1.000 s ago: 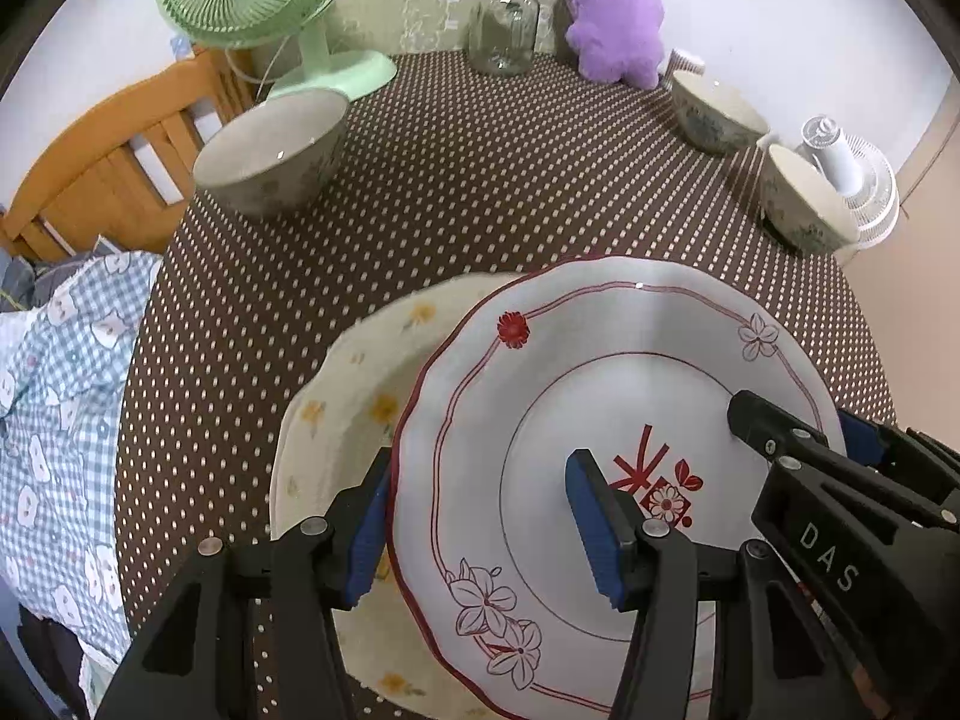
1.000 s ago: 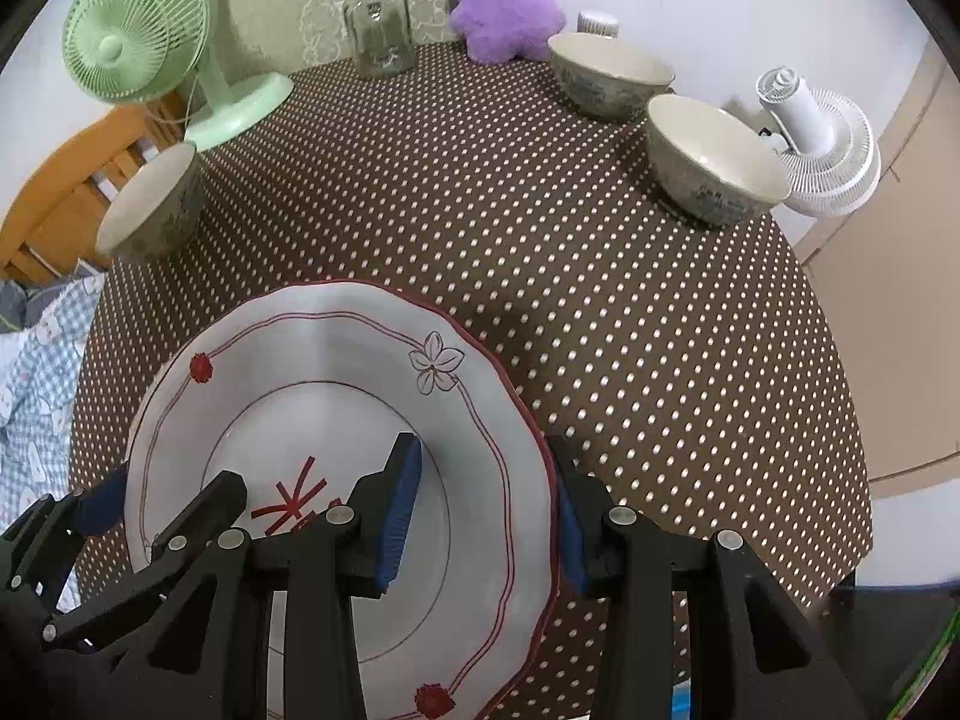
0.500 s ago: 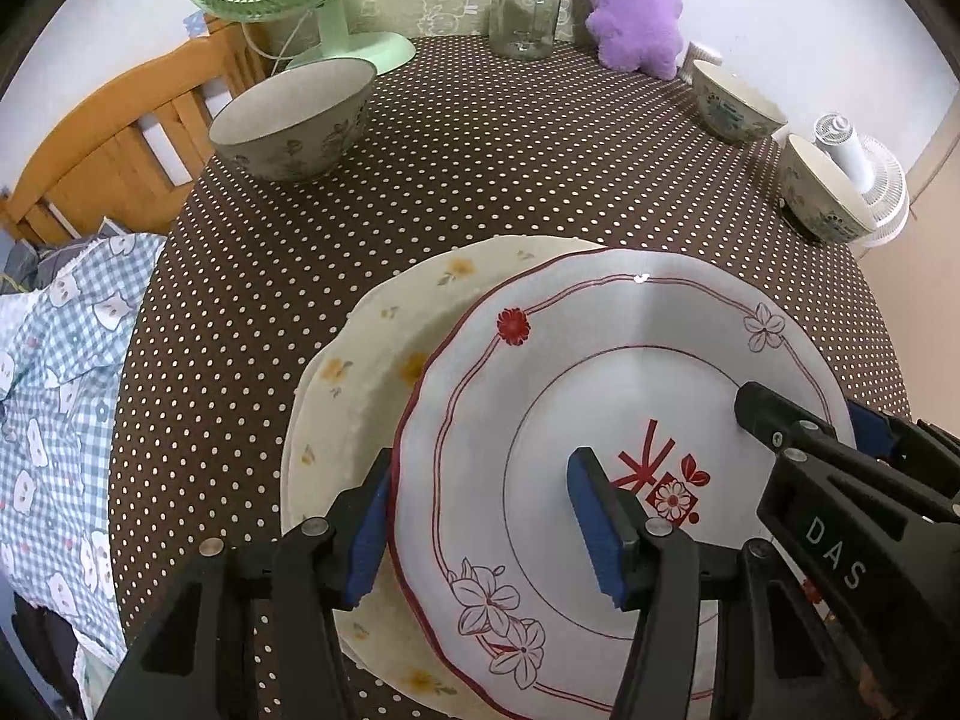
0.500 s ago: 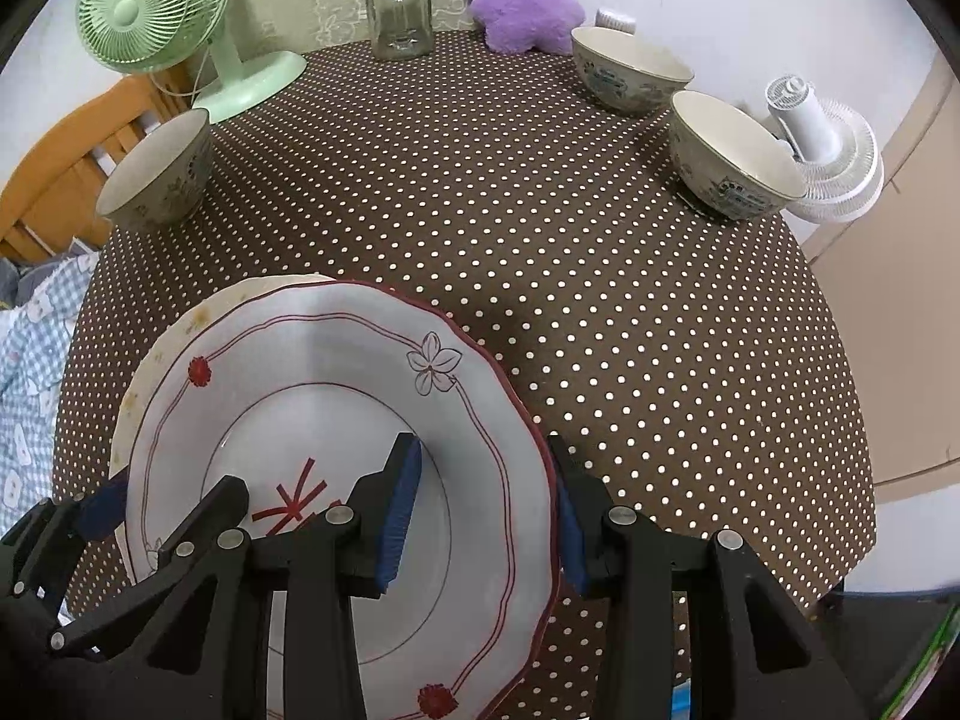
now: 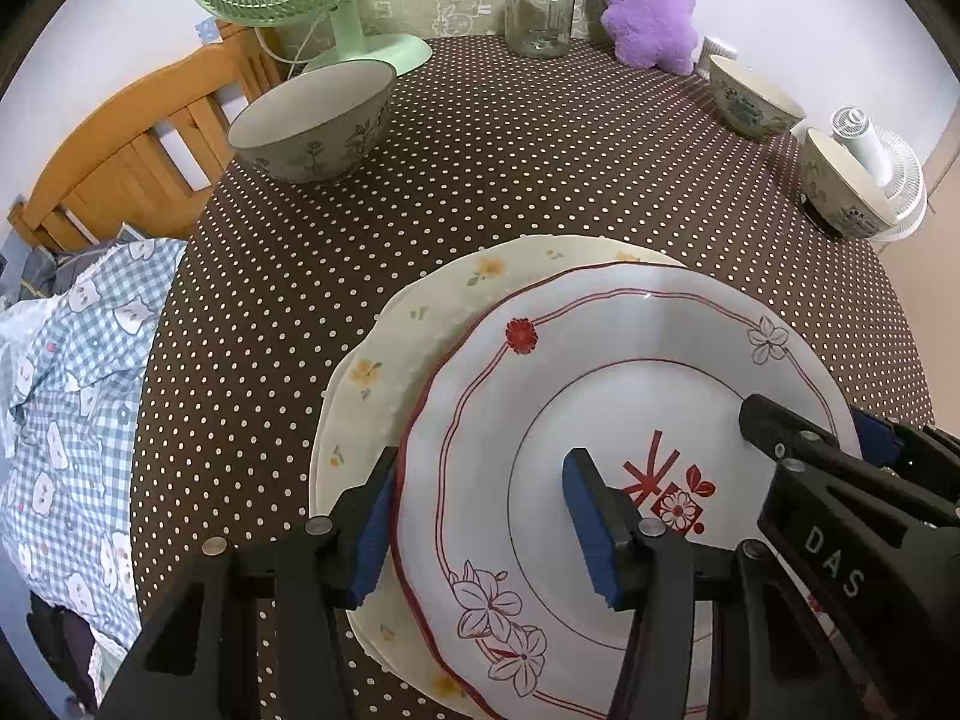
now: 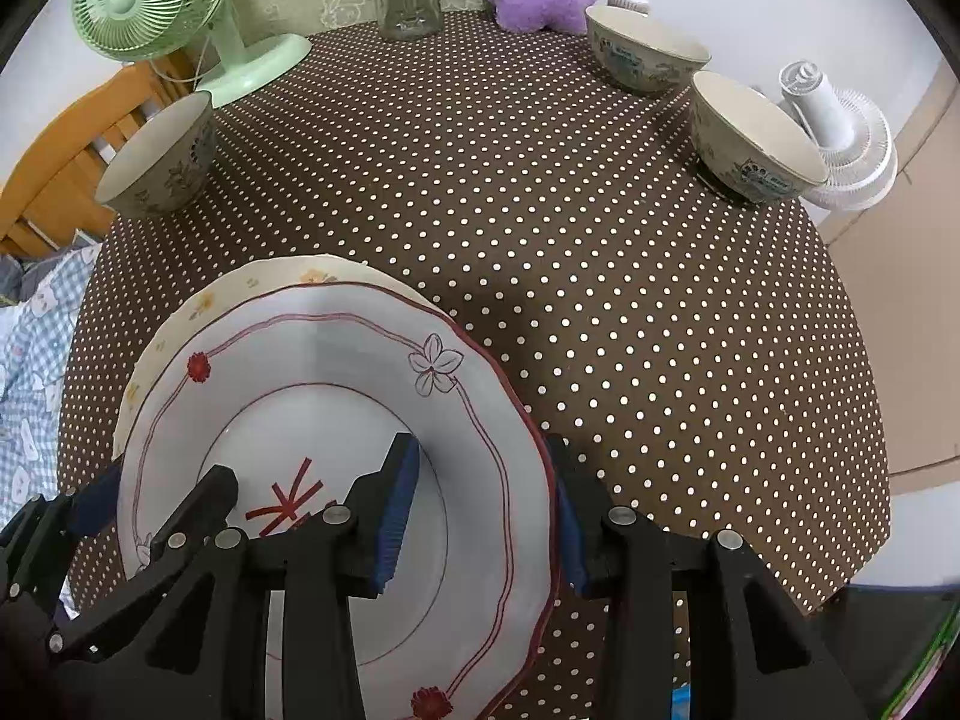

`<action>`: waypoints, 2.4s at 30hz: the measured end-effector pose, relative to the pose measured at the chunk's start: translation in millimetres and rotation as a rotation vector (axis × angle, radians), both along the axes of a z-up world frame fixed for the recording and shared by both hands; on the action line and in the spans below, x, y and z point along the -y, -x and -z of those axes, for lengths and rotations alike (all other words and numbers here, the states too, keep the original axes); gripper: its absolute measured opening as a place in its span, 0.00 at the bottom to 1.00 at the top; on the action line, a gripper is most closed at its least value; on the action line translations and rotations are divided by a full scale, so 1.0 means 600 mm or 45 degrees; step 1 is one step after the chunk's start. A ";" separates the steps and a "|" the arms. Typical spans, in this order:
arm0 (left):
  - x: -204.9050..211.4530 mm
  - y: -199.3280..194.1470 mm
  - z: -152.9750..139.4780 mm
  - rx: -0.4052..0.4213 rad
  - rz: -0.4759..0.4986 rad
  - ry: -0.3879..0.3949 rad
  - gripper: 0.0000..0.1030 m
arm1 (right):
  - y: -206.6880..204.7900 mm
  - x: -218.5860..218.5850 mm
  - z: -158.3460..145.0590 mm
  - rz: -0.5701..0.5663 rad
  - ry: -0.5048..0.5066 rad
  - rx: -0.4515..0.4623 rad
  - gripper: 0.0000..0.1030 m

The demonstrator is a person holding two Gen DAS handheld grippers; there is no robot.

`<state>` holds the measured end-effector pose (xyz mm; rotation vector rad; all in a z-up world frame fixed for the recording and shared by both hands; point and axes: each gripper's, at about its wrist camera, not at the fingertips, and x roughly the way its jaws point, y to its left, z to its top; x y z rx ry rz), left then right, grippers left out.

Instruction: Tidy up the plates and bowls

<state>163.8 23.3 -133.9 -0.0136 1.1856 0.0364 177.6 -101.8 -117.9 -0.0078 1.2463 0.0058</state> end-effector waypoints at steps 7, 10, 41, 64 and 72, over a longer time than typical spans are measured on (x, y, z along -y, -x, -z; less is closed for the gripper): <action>0.003 -0.001 -0.004 -0.015 -0.003 -0.062 0.53 | 0.018 0.014 -0.020 -0.004 0.014 0.015 0.41; -0.002 -0.001 -0.004 -0.017 -0.014 -0.069 0.53 | 0.023 0.007 -0.019 -0.048 0.027 0.001 0.25; -0.020 0.012 -0.088 0.110 0.034 0.030 0.72 | 0.014 -0.011 -0.068 -0.043 -0.045 0.114 0.33; 0.093 -0.019 -0.178 0.228 0.032 0.070 0.80 | -0.004 0.128 -0.174 -0.020 -0.136 0.291 0.77; 0.170 -0.055 -0.201 0.252 0.005 0.081 0.80 | -0.035 0.206 -0.208 -0.034 -0.089 0.347 0.77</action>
